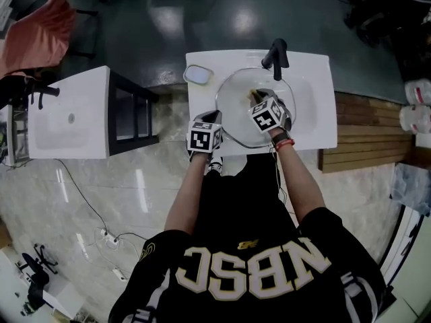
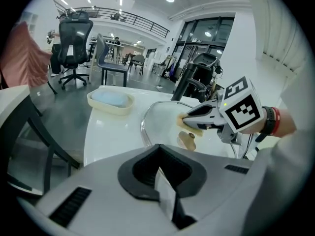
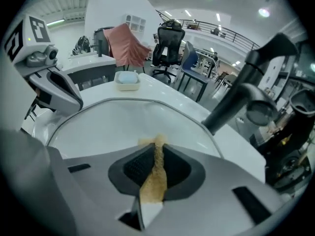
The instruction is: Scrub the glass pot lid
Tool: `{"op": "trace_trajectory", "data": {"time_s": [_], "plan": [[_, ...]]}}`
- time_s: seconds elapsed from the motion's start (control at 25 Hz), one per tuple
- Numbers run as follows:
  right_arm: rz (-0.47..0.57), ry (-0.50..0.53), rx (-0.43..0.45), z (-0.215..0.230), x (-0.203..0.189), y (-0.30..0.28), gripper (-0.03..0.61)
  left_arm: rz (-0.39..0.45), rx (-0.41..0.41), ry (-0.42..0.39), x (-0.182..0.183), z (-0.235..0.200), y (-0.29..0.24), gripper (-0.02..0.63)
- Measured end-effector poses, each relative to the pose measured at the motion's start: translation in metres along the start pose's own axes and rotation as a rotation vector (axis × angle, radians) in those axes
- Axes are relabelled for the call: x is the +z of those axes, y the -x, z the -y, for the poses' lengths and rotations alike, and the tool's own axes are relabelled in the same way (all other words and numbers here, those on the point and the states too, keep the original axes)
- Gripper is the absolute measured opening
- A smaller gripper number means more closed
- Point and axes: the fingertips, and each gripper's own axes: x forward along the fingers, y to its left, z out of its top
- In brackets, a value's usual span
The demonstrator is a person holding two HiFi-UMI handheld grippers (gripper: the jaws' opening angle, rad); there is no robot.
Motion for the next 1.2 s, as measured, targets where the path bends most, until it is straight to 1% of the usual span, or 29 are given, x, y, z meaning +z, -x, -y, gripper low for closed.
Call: {"op": "trace_trajectory", "data": {"time_s": [0.12,0.2,0.32,0.44,0.6,0.72,0.84,1.04,1.12,1.2], "plan": [[-0.047,-0.006,-0.034,0.018,-0.015,0.008,0.056,0.004,0.001,-0.004,0.001,-0.001,0.001,0.012],[-0.078,0.003,-0.054,0.018,-0.027,0.016,0.054,0.008,0.009,-0.014,0.002,-0.002,0.001,0.012],[-0.100,0.034,-0.088,0.003,-0.044,0.030,0.051,0.008,0.014,-0.024,0.001,0.000,0.001,0.012],[-0.097,0.061,-0.096,-0.024,-0.048,0.040,0.048,0.006,0.010,-0.029,0.001,0.000,0.000,0.012],[-0.046,0.034,-0.044,-0.050,-0.033,0.035,0.048,0.009,0.010,-0.038,0.001,-0.001,0.000,0.012],[-0.014,-0.017,-0.016,-0.042,-0.022,0.024,0.052,0.007,0.007,-0.034,0.002,0.000,0.000,0.012],[0.012,-0.043,0.021,-0.032,-0.016,0.019,0.061,0.005,0.006,-0.031,0.001,0.000,0.001,0.012],[0.013,-0.141,-0.012,-0.013,-0.020,0.020,0.069,0.003,-0.002,-0.026,0.000,-0.001,-0.001,0.012],[0.000,-0.158,-0.021,-0.013,-0.023,0.021,0.072,-0.005,-0.012,-0.014,0.000,-0.002,-0.001,0.012],[-0.024,-0.165,-0.047,-0.009,-0.027,0.024,0.071,-0.013,-0.011,-0.019,0.001,-0.002,-0.001,0.012]]}}
